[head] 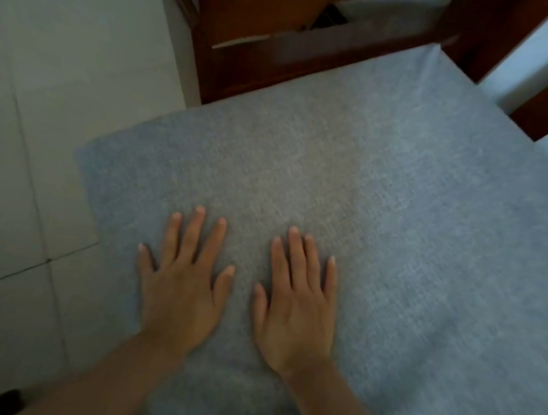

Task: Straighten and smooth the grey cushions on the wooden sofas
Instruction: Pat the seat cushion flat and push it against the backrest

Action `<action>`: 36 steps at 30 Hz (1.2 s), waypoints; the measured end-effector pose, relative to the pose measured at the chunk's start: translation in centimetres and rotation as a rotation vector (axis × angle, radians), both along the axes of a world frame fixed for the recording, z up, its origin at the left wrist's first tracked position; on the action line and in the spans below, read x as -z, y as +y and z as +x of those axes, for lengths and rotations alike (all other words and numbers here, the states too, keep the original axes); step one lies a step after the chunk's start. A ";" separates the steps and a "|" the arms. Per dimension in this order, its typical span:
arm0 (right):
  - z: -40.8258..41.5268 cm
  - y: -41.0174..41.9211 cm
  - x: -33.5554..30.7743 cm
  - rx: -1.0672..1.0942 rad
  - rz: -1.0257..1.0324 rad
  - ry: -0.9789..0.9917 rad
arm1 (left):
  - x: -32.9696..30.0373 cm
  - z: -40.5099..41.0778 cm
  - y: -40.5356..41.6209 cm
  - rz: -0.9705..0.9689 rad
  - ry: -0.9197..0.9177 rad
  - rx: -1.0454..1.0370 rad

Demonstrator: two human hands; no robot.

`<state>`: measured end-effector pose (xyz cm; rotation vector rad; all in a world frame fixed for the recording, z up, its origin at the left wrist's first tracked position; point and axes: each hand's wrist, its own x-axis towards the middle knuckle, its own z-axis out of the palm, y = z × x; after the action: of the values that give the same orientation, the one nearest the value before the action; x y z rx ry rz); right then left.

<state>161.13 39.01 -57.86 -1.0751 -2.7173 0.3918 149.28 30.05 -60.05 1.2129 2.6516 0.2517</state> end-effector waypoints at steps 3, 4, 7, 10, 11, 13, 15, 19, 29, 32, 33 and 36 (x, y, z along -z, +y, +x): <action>0.3 0.2 1.4 -0.022 -0.032 -0.145 | -0.3 -0.4 0.1 -0.081 -0.050 0.000; 0.6 0.3 0.9 -0.014 -0.047 -0.144 | -0.9 -0.5 0.4 -0.068 -0.045 0.008; 2.8 -0.3 -1.2 0.076 -0.119 -0.133 | -3.1 1.6 0.9 -0.023 -0.054 0.059; 6.5 -0.1 -3.4 0.189 -0.264 -0.229 | -5.2 5.5 2.1 -0.021 -0.029 0.139; 7.8 0.4 -4.0 0.232 -0.282 -0.227 | -5.7 6.6 2.7 -0.042 -0.028 0.172; 10.7 2.0 -5.8 0.328 -0.266 -0.223 | -6.8 8.8 4.5 -0.072 -0.009 0.245; 13.5 4.0 -7.5 0.391 -0.251 -0.220 | -8.2 11.1 6.3 -0.074 0.025 0.294; 19.3 7.7 -10.9 0.428 -0.216 -0.194 | -11.4 16.8 10.6 -0.073 0.002 0.288; 31.7 15.8 -12.4 0.413 -0.276 -0.208 | -12.8 30.9 19.0 -0.214 -0.167 0.386; 32.0 19.3 -11.4 0.389 -0.305 -0.276 | -12.7 29.7 24.2 -0.218 -0.123 0.432; 31.5 20.9 -11.4 0.384 -0.275 -0.260 | -13.0 29.1 26.2 -0.179 -0.103 0.431; 29.1 27.0 -13.5 0.411 -0.034 -0.005 | -14.4 28.1 32.7 0.051 -0.027 0.413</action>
<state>190.22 66.06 -44.38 -1.5966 -2.4118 0.3643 177.38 62.73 -45.64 1.7187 2.3121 0.2626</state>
